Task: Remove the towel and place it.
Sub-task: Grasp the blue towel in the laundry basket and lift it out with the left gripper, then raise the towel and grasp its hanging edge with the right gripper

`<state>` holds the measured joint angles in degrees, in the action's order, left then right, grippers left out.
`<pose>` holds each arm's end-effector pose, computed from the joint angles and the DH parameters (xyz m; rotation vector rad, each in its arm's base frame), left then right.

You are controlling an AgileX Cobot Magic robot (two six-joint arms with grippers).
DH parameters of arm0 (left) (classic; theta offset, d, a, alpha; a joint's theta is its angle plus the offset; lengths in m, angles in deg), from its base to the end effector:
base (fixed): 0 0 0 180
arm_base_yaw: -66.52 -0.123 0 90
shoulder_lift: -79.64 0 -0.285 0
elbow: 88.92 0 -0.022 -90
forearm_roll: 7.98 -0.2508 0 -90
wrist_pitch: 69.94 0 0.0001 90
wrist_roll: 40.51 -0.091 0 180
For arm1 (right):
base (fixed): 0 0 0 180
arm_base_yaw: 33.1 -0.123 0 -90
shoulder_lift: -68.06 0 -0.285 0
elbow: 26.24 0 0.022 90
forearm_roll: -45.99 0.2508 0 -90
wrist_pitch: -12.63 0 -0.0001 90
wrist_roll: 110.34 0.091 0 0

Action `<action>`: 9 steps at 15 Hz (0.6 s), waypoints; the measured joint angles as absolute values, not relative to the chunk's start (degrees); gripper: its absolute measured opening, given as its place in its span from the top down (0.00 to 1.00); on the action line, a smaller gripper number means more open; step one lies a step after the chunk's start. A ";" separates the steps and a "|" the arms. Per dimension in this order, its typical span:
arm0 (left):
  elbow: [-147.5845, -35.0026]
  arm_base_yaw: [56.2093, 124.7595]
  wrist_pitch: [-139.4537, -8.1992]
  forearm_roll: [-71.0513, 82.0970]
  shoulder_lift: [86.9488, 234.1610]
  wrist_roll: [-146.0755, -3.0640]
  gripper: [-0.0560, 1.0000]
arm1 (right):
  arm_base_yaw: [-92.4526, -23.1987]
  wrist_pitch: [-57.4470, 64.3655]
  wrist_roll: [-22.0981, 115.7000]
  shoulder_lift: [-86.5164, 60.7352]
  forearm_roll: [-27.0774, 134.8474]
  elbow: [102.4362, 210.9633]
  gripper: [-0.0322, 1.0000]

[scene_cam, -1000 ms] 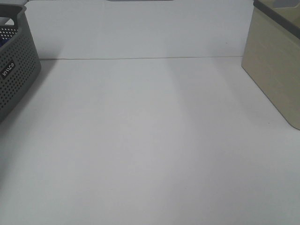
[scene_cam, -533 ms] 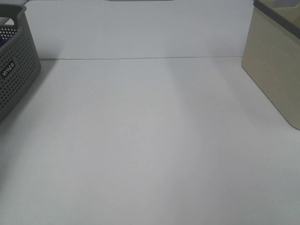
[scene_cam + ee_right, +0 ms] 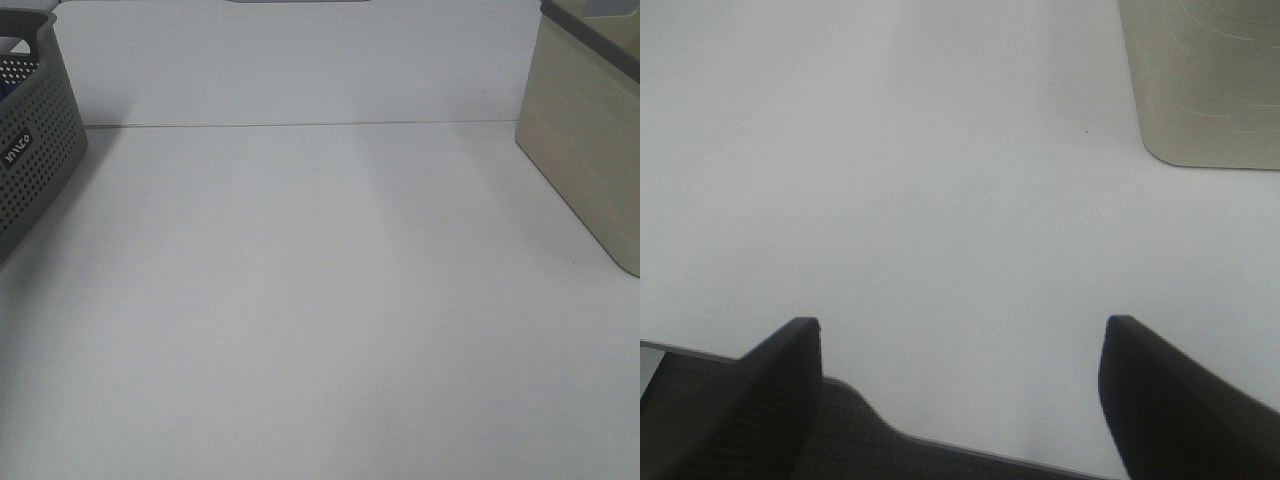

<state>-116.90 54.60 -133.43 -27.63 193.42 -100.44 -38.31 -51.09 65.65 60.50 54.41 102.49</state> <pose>0.3950 0.1114 0.3506 1.2225 2.5071 0.8469 -0.0042 0.0116 0.2608 -0.1792 2.1276 0.1913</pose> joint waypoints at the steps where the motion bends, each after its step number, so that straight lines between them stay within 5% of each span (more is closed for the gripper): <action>1: -116.90 55.35 -133.43 -27.05 190.90 -100.44 0.95 | -38.31 -51.09 65.65 60.50 54.41 102.49 0.24; 9: -116.90 61.08 -133.60 -26.54 174.00 -96.60 0.95 | -38.31 -51.09 65.65 60.50 54.47 102.49 0.24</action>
<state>-116.90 61.08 -133.60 -26.54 174.00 -96.60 -38.31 -51.09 65.65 60.50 54.47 102.49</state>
